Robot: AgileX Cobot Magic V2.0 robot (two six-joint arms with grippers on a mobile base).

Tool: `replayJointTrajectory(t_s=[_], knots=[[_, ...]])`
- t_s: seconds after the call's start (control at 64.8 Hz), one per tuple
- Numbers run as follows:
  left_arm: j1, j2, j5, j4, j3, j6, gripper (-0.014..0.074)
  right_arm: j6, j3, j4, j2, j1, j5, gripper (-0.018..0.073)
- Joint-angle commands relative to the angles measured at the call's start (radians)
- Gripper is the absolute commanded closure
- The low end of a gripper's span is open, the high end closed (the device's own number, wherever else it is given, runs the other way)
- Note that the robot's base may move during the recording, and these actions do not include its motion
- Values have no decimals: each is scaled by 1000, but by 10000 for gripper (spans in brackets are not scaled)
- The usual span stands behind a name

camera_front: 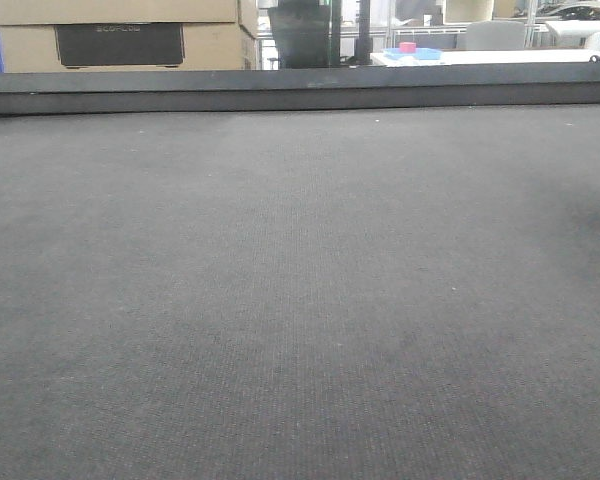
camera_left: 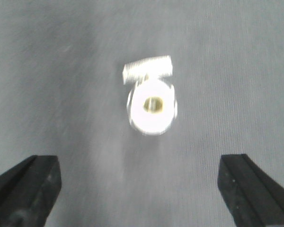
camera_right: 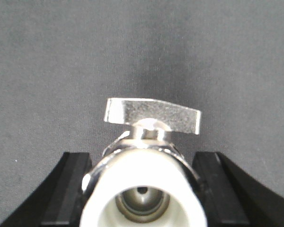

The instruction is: Place valve from conveyor to right shelf box

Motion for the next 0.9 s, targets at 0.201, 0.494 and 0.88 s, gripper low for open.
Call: replayJointTrajectory(t_s=[0.201,0.494,0.88], knots=[[1,157,-1,-38,-92,2,28,-7,-4,10,-18,1,-38,713],[-11,251,12,-43,-92,2,28,-7,-4,11,-18,1,-44,713],[-33,265,-4,-28,-92,2,28,-7,-4,11,-18,1,-48,713]])
